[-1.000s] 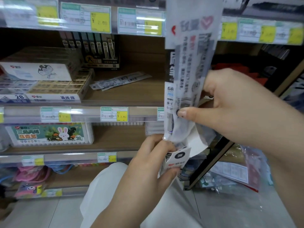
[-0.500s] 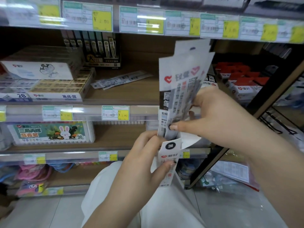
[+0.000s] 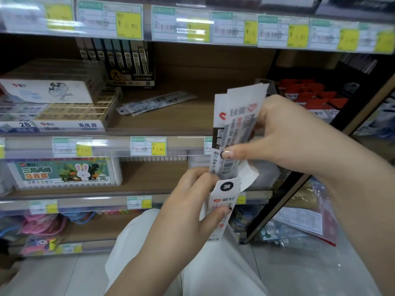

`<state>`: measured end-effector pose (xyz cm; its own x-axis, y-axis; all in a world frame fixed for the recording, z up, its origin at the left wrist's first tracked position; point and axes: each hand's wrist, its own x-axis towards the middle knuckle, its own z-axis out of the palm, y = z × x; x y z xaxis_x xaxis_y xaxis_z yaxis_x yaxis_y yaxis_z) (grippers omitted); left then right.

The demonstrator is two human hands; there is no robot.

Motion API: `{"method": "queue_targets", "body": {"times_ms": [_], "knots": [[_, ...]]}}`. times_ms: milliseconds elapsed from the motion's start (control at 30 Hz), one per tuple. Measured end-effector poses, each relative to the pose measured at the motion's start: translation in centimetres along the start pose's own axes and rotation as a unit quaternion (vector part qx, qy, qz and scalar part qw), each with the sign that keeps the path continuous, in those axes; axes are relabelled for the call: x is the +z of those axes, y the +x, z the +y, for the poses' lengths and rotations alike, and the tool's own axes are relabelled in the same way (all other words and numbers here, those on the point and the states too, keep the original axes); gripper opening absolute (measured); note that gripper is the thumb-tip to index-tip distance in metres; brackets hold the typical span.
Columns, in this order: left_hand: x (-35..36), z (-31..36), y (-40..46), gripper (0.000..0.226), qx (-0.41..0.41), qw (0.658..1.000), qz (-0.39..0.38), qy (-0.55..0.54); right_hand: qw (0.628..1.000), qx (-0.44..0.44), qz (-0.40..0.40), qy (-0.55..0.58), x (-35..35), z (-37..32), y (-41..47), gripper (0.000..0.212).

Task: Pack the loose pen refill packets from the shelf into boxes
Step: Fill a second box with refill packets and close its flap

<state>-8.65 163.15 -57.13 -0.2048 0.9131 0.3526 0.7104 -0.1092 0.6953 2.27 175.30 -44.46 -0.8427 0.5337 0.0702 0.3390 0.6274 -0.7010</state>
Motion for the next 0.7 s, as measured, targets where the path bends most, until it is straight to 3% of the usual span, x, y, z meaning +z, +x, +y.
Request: {"method": "queue_targets", "body": {"times_ms": [167, 300, 400, 600, 700], "knots": [[0.0, -0.2, -0.1, 0.034, -0.002, 1.0, 0.006, 0.007, 0.995, 0.042, -0.009, -0.088, 1.9, 1.2, 0.9, 0.022], [-0.2, -0.3, -0.2, 0.04, -0.006, 1.0, 0.012, 0.015, 0.995, 0.009, -0.054, -0.089, 2.2, 1.1, 0.6, 0.014], [-0.3, -0.2, -0.3, 0.043, 0.002, 1.0, 0.011, 0.009, 0.997, -0.011, -0.03, -0.076, 1.1, 0.5, 0.1, 0.01], [-0.2, -0.1, -0.5, 0.039, 0.009, 1.0, 0.01, 0.006, 0.99, 0.011, -0.036, -0.134, 1.0, -0.1, 0.3, 0.026], [-0.1, -0.3, -0.5, 0.039, 0.006, 1.0, 0.015, 0.005, 0.982, 0.024, -0.045, -0.181, 2.1, 0.3, 0.7, 0.017]]}}
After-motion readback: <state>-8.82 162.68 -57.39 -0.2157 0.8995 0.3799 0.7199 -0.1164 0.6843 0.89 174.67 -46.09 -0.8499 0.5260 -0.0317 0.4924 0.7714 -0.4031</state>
